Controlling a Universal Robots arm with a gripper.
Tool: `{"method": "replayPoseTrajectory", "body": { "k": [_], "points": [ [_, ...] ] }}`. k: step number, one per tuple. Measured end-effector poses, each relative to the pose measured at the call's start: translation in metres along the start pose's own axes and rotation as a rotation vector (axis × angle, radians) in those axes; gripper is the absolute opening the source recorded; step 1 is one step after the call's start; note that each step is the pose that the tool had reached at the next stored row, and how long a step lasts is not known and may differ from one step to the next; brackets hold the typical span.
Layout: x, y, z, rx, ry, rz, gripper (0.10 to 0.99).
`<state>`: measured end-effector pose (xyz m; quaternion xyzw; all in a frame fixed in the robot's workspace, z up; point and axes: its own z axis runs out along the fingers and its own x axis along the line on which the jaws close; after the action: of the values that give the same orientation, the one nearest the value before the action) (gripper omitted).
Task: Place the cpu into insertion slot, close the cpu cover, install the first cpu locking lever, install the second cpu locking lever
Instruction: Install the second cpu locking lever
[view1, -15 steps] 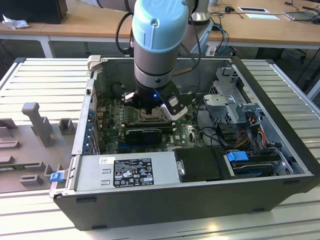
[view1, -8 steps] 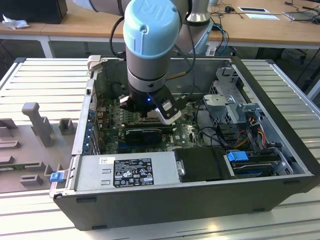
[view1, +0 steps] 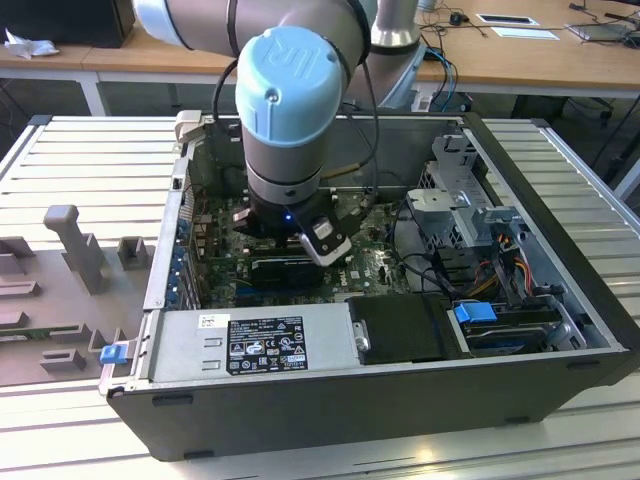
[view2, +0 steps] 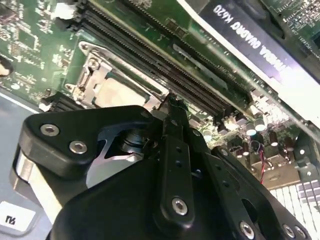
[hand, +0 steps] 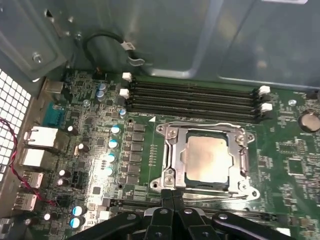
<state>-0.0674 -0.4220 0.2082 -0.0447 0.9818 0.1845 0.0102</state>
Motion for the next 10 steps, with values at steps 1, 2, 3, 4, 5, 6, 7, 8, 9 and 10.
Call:
{"method": "replayPoseTrajectory", "body": {
  "k": [1,2,3,4,5,6,7,8,9,10],
  "points": [
    [0.0040,-0.0008,0.0020,-0.002,-0.0003,0.000,0.106],
    [0.0049,-0.0010,0.0027,-0.004,-0.0005,0.000,0.106],
    [0.0054,-0.0013,0.0035,-0.005,-0.0008,0.001,0.106],
    [0.0060,-0.0017,0.0045,-0.007,-0.0014,0.002,0.106],
    [0.0067,-0.0019,0.0051,-0.009,-0.0020,0.003,0.106],
    [0.0079,-0.0021,0.0060,-0.016,-0.0029,0.004,0.106],
    [0.0083,-0.0023,0.0067,-0.025,-0.0039,0.004,0.106],
    [0.0086,-0.0027,0.0076,-0.033,-0.0047,0.004,0.106],
    [0.0088,-0.0033,0.0094,-0.038,-0.0052,0.004,0.106],
    [0.0089,-0.0038,0.0107,-0.040,-0.0054,0.004,0.106]
  ]
}}
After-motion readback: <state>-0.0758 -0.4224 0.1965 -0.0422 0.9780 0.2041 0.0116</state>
